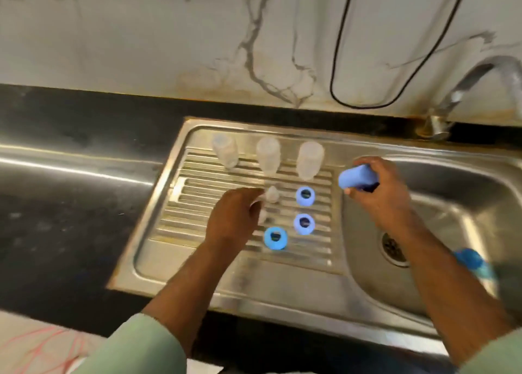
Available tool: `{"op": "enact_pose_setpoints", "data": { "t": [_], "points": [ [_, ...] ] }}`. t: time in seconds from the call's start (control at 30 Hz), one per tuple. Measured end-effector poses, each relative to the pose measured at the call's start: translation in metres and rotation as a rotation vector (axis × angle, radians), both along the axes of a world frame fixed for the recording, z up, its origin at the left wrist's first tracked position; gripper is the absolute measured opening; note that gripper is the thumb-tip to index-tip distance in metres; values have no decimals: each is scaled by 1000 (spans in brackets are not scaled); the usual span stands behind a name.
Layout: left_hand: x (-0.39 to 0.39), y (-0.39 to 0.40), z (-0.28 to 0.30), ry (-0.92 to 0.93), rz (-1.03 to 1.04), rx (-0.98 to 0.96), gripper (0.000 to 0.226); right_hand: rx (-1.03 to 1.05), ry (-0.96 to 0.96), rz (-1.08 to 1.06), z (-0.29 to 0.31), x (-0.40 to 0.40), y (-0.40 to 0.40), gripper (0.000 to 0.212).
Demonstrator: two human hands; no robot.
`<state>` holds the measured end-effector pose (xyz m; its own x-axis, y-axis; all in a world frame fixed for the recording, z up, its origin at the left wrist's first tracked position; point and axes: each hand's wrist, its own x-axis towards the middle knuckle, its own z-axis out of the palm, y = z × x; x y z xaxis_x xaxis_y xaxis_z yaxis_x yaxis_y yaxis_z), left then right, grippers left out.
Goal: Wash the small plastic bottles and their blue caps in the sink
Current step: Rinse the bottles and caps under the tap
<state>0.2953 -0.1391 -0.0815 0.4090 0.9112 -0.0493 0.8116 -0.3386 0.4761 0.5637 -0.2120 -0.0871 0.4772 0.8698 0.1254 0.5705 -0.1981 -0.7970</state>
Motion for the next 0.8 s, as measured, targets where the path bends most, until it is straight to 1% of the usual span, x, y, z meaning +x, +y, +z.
{"op": "enact_pose_setpoints", "data": {
  "t": [0.07, 0.17, 0.27, 0.33, 0.43, 0.5, 0.53, 0.6, 0.67, 0.73, 0.8],
  "points": [
    [-38, 13, -12, 109, 12, -57, 39, 14, -1, 169, 10, -56, 22, 52],
    [-75, 23, -26, 219, -10, -153, 40, -93, -65, 417, 5, -126, 53, 51],
    [-97, 25, -40, 262, -10, -172, 29, -147, -259, 574, -12, -176, 76, 37],
    [-108, 27, -48, 268, -14, -162, 23, -211, -419, 634, -22, -196, 87, 27],
    [-119, 26, -56, 226, -11, -132, 17, -344, -606, 683, -28, -216, 96, 27],
    [-122, 25, -58, 191, 2, -123, 18, -389, -639, 698, -32, -221, 99, 32],
    [-121, 24, -58, 173, 14, -117, 20, -407, -633, 700, -32, -221, 99, 36],
    [-119, 22, -53, 141, 48, -100, 23, -411, -604, 693, -36, -216, 96, 51],
    [-112, 19, -46, 73, 70, -31, 21, -381, -544, 640, -32, -207, 87, 64],
    [-99, 11, -39, -53, 25, 111, 17, -334, -496, 552, -25, -190, 71, 66],
    [-75, -1, -32, -178, -58, 254, 20, -293, -490, 469, -21, -164, 50, 60]
  ]
}}
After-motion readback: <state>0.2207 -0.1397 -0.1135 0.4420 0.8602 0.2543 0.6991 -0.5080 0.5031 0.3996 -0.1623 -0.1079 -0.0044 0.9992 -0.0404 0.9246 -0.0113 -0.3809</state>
